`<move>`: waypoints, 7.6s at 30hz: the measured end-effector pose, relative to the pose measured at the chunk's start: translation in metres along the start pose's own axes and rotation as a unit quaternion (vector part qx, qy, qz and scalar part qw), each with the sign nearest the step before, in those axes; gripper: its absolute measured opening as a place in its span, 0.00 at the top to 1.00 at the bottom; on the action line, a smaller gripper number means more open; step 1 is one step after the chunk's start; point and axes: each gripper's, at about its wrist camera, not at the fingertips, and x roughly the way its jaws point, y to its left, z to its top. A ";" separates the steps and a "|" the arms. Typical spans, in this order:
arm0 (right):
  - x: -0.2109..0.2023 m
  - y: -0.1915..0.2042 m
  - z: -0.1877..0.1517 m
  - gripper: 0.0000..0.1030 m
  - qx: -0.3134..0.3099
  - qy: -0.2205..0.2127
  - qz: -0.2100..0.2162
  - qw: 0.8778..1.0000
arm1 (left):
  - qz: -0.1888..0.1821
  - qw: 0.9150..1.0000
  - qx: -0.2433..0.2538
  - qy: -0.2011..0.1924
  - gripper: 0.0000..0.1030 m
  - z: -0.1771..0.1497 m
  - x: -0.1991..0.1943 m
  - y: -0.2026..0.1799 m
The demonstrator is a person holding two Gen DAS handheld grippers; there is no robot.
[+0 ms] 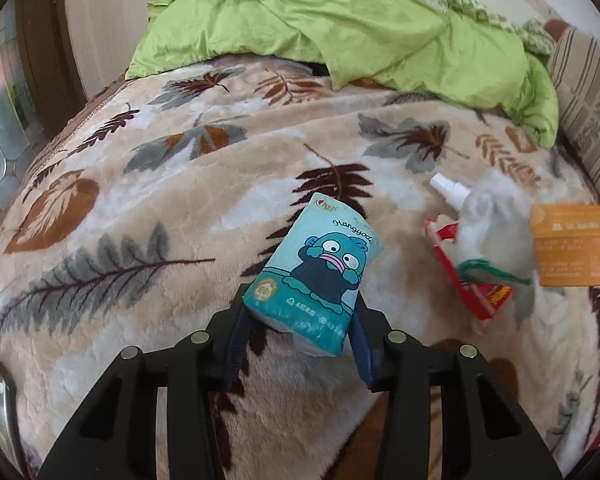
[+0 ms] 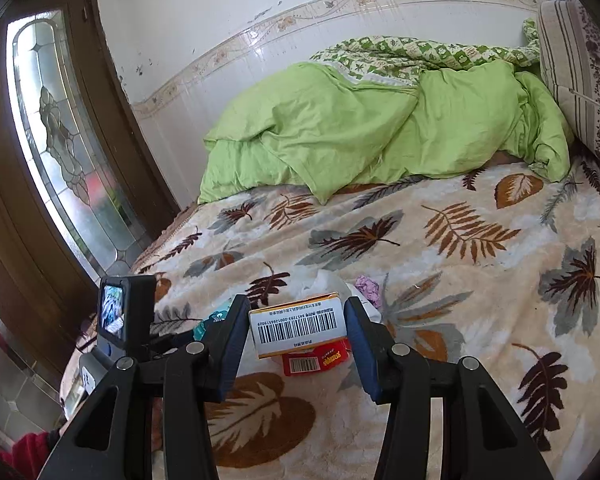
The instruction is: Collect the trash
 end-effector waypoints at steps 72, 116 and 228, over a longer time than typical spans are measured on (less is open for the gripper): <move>-0.027 -0.003 -0.079 0.52 -0.033 0.076 -0.087 0.993 | 0.001 0.993 0.064 -0.098 0.57 -0.071 -0.100 -0.056; -0.034 -0.011 -0.075 0.52 -0.021 0.070 -0.094 0.993 | -0.019 0.991 0.082 -0.103 0.56 -0.071 -0.108 -0.069; 0.007 -0.084 -0.013 0.83 0.089 0.053 -0.058 0.993 | -0.077 0.995 -0.054 0.038 0.85 0.006 0.033 -0.090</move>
